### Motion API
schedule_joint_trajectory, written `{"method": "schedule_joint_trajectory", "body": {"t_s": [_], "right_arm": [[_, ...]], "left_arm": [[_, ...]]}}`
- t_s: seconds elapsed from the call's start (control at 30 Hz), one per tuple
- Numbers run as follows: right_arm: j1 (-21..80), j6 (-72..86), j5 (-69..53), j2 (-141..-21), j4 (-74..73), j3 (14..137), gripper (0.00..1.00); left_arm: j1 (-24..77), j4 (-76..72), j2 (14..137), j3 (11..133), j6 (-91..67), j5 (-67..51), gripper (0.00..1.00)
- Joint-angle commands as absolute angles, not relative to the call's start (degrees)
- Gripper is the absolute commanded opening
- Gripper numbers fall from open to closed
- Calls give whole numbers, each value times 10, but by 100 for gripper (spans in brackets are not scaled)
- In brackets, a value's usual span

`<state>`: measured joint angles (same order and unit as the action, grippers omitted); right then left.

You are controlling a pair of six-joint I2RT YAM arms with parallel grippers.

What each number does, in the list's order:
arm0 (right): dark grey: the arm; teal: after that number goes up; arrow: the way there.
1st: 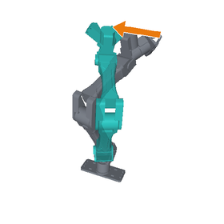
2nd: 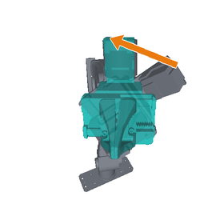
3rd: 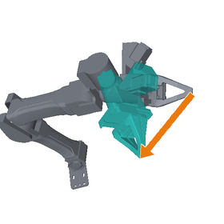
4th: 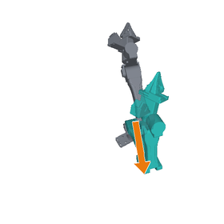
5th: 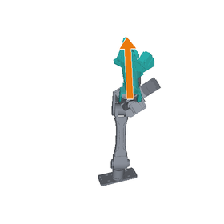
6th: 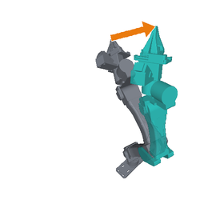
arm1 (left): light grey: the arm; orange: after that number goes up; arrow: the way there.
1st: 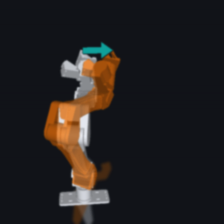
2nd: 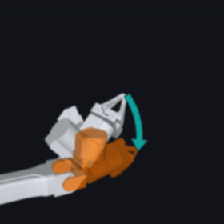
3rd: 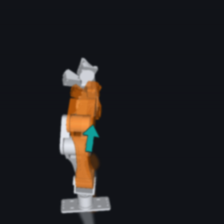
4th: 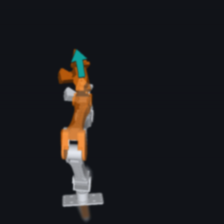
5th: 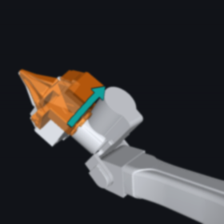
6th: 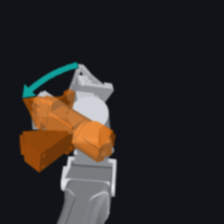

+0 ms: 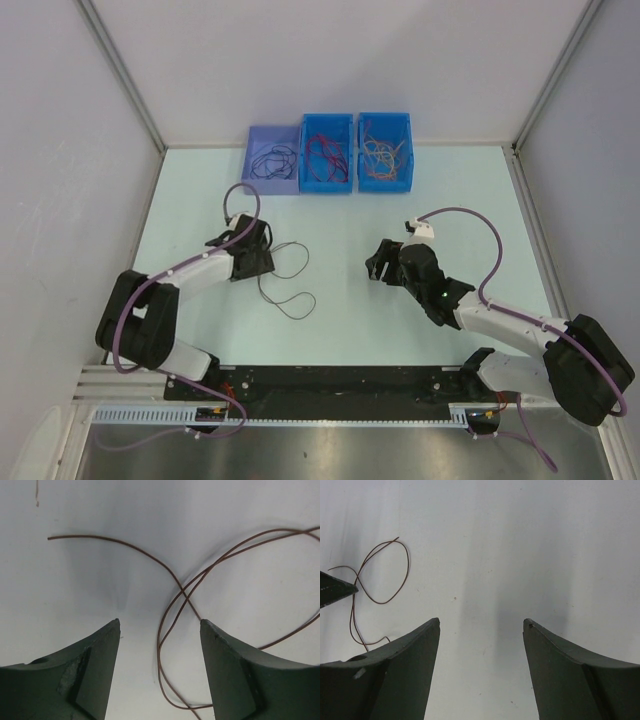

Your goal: Untangle the cables

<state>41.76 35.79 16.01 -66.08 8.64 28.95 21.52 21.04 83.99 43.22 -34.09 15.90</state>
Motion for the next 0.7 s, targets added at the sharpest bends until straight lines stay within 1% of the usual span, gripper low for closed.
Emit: {"method": "schedule_joint_trajectory", "body": {"t_s": [0.0,0.13,0.23,0.4,0.43,0.5,0.53,0.6,0.63,0.67], "right_arm": [[416,353,166,-657,111,291,72],[416,353,166,-657,111,290,72],[415,353,166,-657,109,291,72],[415,352,163,-655,110,290,72],[416,352,163,-655,109,290,72],[415,351,163,-655,110,290,72],[416,351,163,-656,110,290,72],[416,350,162,-653,110,291,72],[416,350,161,-655,110,291,72],[417,349,162,-654,109,291,72]], "left_arm": [[216,195,864,476,-339,177,70],[217,200,888,492,-341,181,69],[218,211,909,503,-345,191,66],[218,214,930,506,-347,198,56],[218,214,932,506,-347,196,47],[218,215,936,507,-349,194,37],[218,218,937,506,-351,194,29],[218,217,940,503,-352,195,22],[218,216,940,497,-354,196,12],[218,214,941,492,-354,195,5]]}}
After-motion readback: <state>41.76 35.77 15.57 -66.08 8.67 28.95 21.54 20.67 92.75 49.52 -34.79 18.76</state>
